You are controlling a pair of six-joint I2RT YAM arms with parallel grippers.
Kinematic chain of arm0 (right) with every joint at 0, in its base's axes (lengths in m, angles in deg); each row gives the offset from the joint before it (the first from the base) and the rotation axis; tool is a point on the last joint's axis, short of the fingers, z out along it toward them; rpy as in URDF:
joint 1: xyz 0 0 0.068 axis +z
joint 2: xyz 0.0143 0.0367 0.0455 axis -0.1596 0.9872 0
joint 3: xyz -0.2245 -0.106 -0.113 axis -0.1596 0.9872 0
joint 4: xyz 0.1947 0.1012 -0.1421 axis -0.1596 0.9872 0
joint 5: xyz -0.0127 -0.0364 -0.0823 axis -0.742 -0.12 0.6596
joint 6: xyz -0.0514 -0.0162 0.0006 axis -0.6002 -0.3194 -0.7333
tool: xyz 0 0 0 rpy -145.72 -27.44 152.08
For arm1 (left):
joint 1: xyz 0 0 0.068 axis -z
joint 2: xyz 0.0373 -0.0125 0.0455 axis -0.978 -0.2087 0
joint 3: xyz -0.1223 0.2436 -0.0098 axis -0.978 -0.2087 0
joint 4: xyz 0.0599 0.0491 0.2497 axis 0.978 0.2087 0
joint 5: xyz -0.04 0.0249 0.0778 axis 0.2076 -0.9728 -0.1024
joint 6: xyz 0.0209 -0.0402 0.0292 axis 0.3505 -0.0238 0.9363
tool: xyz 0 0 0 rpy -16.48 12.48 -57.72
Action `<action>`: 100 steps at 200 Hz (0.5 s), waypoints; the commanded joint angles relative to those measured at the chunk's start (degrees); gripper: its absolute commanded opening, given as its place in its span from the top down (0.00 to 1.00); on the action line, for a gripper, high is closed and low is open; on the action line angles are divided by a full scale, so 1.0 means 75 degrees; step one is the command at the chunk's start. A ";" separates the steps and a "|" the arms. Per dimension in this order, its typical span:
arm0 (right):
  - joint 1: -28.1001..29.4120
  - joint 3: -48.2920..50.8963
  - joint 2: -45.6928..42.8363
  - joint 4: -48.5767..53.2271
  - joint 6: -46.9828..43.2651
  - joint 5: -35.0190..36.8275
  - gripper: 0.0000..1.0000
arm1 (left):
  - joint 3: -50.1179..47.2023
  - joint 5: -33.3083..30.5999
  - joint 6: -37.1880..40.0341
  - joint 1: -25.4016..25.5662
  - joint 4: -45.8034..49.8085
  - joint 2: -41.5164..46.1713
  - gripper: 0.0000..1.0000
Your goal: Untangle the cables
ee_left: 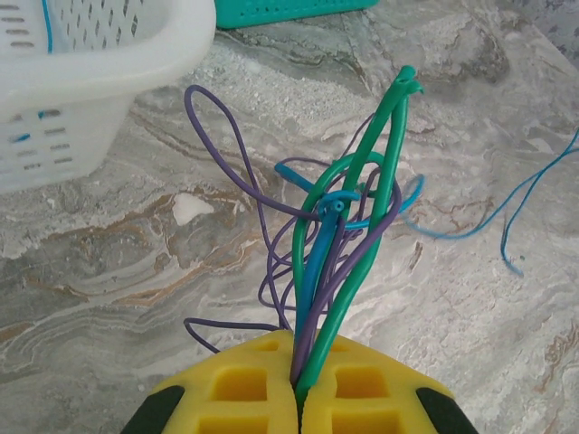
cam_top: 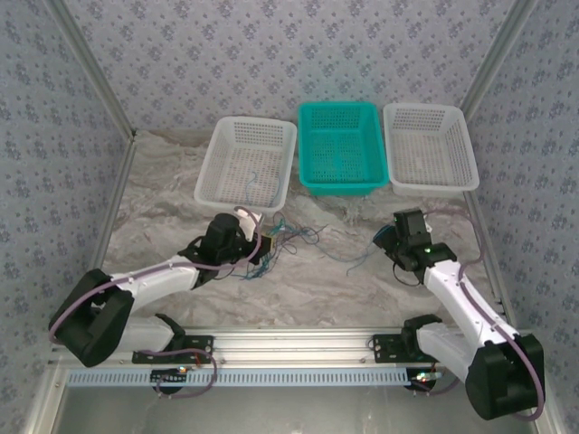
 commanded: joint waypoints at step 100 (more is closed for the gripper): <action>0.2908 -0.3903 0.2490 -0.1304 -0.4883 -0.3186 0.19 | 0.0955 0.0135 -0.0108 0.0221 0.0238 -0.0269 1.00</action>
